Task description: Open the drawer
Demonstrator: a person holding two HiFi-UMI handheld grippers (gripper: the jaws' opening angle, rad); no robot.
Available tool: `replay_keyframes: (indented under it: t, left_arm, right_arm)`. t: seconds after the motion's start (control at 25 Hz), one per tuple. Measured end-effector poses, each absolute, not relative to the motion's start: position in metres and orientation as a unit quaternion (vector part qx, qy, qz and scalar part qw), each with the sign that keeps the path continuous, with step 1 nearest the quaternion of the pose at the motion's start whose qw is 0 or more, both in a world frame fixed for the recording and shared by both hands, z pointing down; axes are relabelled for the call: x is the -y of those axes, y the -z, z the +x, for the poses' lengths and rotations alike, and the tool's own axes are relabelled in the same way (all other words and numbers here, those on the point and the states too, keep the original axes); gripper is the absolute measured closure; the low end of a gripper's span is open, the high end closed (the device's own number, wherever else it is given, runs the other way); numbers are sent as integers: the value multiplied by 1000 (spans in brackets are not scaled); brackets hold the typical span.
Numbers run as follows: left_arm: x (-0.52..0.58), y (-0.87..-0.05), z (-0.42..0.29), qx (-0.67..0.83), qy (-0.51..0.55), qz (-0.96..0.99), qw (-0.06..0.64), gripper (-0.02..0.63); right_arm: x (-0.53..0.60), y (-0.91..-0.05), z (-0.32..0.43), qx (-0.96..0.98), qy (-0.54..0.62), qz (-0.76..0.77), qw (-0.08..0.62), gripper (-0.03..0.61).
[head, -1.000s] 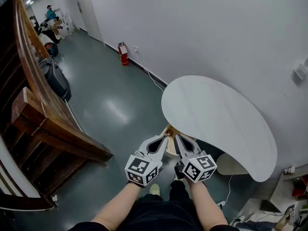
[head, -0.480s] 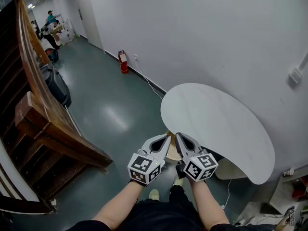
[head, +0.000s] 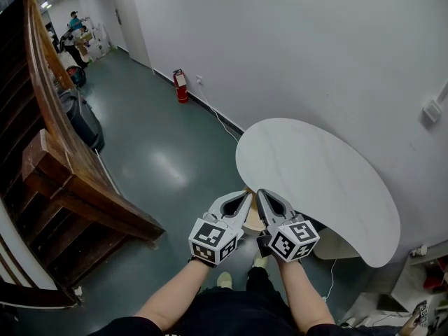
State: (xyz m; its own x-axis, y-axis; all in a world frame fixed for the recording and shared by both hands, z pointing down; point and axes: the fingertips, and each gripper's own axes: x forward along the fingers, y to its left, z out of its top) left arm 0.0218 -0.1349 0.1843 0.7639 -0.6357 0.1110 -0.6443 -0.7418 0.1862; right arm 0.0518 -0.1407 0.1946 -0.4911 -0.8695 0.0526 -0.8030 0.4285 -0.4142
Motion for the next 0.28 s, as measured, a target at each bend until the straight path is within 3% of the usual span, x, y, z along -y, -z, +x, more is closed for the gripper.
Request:
replay_keyframes:
  t: [0.28]
  left_arm:
    - [135, -189, 18, 349, -22, 931, 109, 606]
  right_arm:
    - [139, -199, 52, -839, 198, -499, 85, 563]
